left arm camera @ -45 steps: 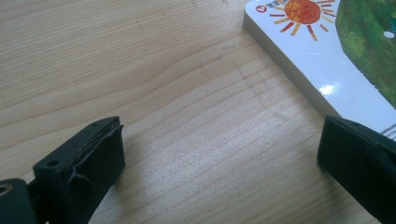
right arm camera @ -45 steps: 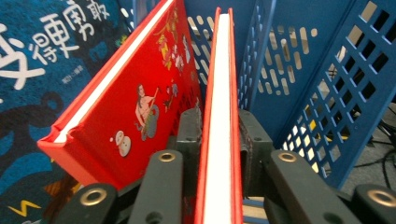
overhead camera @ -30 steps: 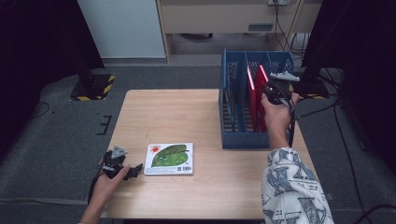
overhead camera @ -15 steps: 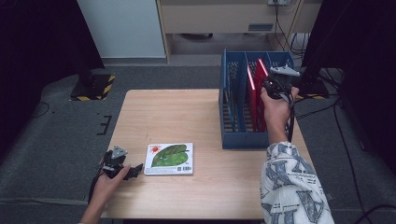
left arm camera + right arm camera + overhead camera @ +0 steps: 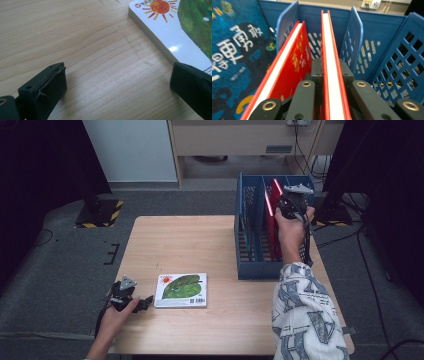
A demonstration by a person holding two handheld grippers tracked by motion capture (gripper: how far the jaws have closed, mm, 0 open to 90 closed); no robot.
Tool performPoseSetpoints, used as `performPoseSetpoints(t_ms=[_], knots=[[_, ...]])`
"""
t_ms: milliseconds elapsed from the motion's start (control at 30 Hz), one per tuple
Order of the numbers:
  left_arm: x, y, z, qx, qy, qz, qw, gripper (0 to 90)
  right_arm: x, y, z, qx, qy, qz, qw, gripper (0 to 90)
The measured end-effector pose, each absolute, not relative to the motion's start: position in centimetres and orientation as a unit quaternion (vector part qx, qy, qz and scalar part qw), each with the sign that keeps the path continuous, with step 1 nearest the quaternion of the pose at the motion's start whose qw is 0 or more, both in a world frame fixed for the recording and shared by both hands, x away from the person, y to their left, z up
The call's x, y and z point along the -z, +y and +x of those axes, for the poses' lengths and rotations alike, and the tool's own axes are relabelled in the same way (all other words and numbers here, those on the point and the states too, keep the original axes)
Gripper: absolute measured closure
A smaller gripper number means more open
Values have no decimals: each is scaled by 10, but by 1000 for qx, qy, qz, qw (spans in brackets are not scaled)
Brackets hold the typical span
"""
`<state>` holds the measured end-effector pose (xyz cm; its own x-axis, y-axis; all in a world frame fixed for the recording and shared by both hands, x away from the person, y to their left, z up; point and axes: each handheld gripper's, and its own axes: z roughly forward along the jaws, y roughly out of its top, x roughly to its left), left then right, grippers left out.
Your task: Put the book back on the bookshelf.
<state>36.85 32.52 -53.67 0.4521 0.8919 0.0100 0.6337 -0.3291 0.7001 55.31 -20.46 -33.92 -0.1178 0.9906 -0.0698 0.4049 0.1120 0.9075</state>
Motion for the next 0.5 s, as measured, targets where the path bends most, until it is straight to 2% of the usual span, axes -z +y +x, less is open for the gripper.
performPoseSetpoints(t_ms=[500], knots=[[537, 325, 369, -202, 482, 790, 320, 0, 350, -207, 555, -377, 644, 554, 369, 793]])
